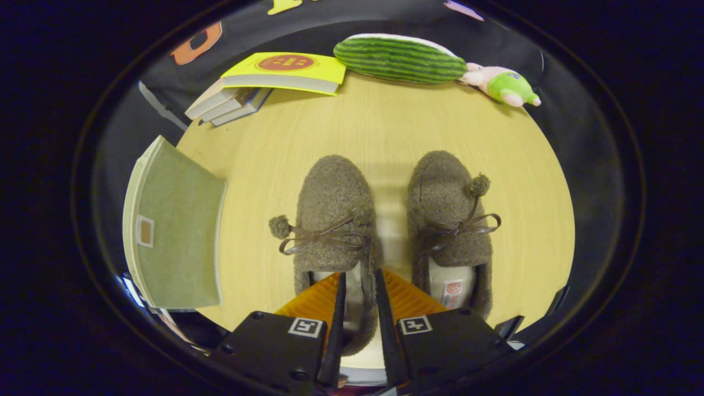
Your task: Open the storage box then place both shoes into the box .Put the left shoe in first, then the right shoe, with the right side of both shoes facing outward in a uniform manner.
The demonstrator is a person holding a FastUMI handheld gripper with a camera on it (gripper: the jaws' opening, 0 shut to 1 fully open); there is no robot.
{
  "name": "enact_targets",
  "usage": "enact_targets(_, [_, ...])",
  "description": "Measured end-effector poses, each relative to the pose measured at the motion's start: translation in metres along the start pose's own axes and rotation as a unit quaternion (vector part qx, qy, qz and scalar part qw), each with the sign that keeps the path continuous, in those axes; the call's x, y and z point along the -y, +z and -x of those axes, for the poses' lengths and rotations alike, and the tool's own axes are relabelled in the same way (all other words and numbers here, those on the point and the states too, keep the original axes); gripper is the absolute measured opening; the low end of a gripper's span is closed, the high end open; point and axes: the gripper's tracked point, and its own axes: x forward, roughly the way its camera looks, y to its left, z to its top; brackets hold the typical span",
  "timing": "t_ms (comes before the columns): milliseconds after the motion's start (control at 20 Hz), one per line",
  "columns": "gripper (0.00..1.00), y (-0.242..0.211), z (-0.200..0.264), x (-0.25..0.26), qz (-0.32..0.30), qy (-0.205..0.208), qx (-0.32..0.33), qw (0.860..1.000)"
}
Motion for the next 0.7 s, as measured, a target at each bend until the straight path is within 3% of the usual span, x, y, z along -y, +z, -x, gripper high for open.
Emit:
enact_targets(200, [0.3, -0.005, -0.016, 0.003, -0.019, -0.001, -0.021, 1.0])
enact_targets(350, [0.07, -0.001, -0.01, 0.001, -0.04, 0.008, -0.017, 0.999])
enact_targets(500, [0.06, 0.0, 0.007, -0.012, -0.064, 0.041, -0.017, 0.997])
enact_targets(700, [0.07, 0.005, 0.034, -0.023, -0.054, 0.046, 0.003, 0.997])
